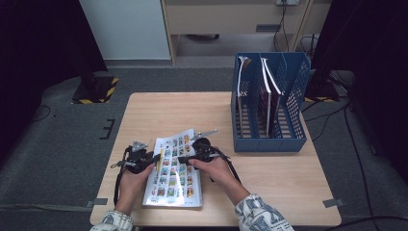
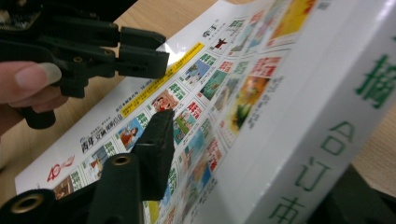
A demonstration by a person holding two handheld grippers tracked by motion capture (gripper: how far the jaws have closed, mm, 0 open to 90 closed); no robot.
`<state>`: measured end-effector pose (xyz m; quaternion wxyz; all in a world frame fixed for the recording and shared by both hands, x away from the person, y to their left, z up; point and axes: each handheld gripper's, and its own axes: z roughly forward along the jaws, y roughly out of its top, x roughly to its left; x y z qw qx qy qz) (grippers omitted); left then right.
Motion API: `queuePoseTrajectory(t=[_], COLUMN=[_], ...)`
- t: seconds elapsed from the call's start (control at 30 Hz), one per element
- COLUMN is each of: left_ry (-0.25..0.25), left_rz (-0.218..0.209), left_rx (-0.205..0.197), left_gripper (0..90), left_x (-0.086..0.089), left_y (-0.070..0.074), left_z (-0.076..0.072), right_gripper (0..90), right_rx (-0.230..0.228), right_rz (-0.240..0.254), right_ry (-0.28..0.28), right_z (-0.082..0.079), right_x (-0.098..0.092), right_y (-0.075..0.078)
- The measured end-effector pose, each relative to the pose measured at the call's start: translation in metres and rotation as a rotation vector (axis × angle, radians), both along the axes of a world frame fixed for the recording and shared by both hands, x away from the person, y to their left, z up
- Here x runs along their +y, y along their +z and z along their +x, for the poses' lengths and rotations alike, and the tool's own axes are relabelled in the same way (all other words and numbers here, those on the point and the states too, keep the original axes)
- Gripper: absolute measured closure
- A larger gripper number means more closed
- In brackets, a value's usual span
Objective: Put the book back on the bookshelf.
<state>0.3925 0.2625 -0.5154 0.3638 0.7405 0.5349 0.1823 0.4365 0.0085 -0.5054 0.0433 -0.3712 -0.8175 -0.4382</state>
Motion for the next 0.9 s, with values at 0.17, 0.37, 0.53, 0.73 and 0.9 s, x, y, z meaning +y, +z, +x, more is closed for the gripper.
queuePoseTrajectory(t=[0.17, 0.37, 0.53, 0.73, 0.9], left_ry=[0.005, 0.010, -0.005, -0.030, -0.062], left_rz=[-0.004, -0.029, -0.058, -0.067, -0.091], left_rx=[-0.001, -0.013, -0.022, -0.037, -0.016], left_gripper=[61.2, 54.3, 45.0, 38.3, 34.8], left_x=[0.000, 0.000, 0.000, -0.002, -0.004], left_y=[0.000, 0.000, 0.002, 0.003, 0.000], left_z=[0.000, 0.001, 0.000, -0.001, 0.000], right_gripper=[59.7, 66.9, 68.5, 70.4, 71.2], right_rx=[-0.011, -0.056, -0.098, -0.192, -0.226], right_rz=[0.017, 0.037, 0.039, 0.053, 0.063], right_ry=[-0.029, -0.059, -0.058, -0.066, -0.073], right_z=[0.001, 0.001, -0.002, -0.004, -0.002], right_x=[-0.001, -0.001, 0.001, 0.001, 0.000], right_y=[0.006, 0.011, 0.017, 0.028, 0.031])
